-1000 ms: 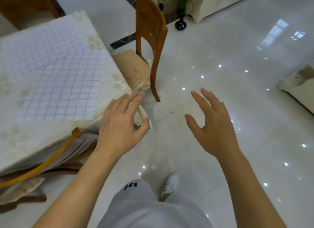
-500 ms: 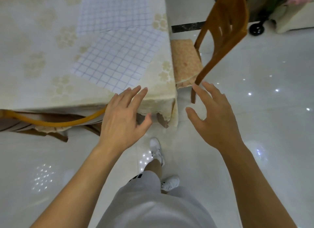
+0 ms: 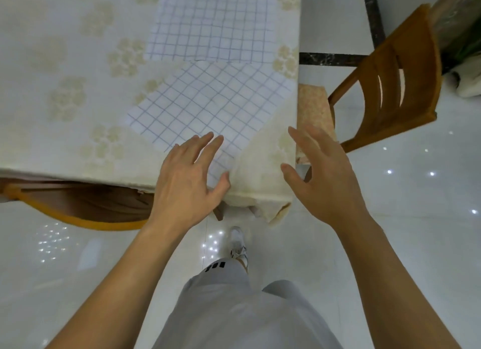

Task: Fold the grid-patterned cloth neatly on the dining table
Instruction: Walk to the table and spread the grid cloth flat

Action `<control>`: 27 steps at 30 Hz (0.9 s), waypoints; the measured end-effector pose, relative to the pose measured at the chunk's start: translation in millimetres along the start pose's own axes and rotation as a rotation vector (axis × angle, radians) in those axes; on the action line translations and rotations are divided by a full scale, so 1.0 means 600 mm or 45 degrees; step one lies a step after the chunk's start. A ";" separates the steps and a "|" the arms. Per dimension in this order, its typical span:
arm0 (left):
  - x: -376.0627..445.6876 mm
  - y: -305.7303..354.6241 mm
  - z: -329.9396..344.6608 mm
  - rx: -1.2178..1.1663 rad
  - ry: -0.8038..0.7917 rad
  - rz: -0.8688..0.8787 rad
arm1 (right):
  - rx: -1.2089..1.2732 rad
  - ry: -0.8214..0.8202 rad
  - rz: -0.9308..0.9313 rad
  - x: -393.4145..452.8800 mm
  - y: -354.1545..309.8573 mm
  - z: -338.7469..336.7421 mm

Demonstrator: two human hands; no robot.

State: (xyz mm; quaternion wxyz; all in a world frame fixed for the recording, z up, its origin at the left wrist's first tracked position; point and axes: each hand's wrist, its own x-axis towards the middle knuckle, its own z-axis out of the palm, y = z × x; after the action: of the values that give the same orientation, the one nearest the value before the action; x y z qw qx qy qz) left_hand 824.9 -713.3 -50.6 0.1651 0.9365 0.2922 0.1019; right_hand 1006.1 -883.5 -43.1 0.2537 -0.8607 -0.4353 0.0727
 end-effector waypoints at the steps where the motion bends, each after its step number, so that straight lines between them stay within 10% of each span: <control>1: 0.015 -0.008 -0.001 -0.004 0.001 -0.004 | 0.001 0.004 -0.004 0.019 -0.002 0.002; 27: 0.179 -0.012 0.064 0.131 -0.008 -0.580 | 0.111 -0.480 -0.449 0.351 0.090 0.040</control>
State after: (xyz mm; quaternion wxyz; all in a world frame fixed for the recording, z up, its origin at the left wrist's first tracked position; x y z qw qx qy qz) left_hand 918.7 -654.9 -78.5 0.1368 0.8538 0.5003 0.0441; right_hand 1164.7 -735.3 -70.8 0.2136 -0.7310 -0.6148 0.2050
